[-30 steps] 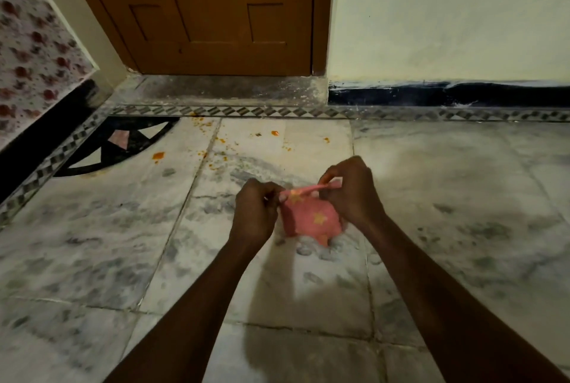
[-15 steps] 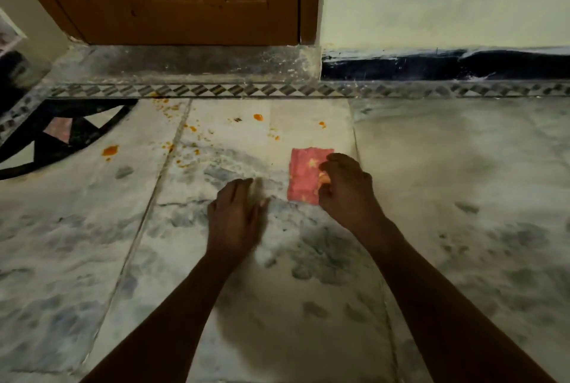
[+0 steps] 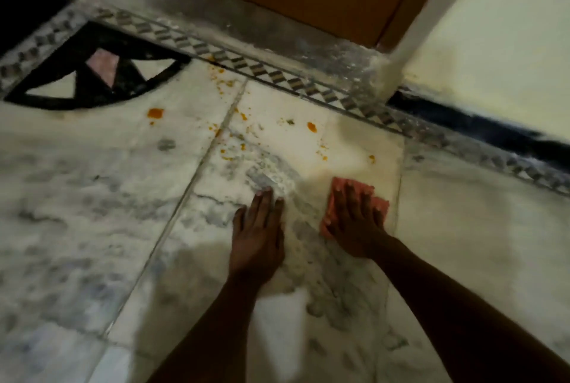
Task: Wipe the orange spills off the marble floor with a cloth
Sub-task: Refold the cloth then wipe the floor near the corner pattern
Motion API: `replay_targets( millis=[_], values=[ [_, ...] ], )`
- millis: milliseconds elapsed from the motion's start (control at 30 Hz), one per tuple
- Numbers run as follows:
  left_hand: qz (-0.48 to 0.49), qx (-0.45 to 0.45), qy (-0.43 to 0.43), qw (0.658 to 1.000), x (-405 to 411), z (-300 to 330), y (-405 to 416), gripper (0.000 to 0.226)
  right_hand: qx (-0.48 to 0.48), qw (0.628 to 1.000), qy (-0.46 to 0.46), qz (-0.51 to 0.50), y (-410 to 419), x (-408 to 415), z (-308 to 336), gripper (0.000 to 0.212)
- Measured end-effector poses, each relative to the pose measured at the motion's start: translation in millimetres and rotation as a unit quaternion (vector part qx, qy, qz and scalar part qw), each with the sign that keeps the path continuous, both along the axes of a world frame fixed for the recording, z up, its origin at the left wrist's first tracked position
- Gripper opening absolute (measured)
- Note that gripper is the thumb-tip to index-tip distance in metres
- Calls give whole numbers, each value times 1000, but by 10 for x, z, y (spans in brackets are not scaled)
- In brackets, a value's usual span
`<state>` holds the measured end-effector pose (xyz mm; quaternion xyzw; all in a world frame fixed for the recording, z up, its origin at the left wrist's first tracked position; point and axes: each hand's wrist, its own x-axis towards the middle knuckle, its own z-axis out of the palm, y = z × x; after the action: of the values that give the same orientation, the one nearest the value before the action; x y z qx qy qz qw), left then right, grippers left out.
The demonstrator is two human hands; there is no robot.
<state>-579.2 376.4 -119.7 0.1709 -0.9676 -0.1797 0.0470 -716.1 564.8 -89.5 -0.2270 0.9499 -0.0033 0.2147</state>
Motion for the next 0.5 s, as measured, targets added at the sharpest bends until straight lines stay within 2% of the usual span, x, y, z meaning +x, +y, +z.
replay_targets(
  millis=[67, 100, 167, 400, 500],
  values=[
    [-17, 4, -15, 1000, 3, 0, 37, 60, -5, 1000, 5, 0, 6, -71, 23, 93],
    [-2, 4, -25, 1000, 7, 49, 20, 61, 18, 999, -6, 25, -15, -176, -4, 91],
    [-1, 1, -26, 1000, 9, 44, 36, 60, 19, 997, 29, 74, -1, -226, -61, 92],
    [7, -34, 20, 999, -43, -87, 17, 54, -78, 979, 107, 154, 191, -344, -285, 77],
    [11, -49, 19, 999, 14, -74, 21, 55, -97, 960, 112, 238, 547, -377, -295, 71]
  ],
)
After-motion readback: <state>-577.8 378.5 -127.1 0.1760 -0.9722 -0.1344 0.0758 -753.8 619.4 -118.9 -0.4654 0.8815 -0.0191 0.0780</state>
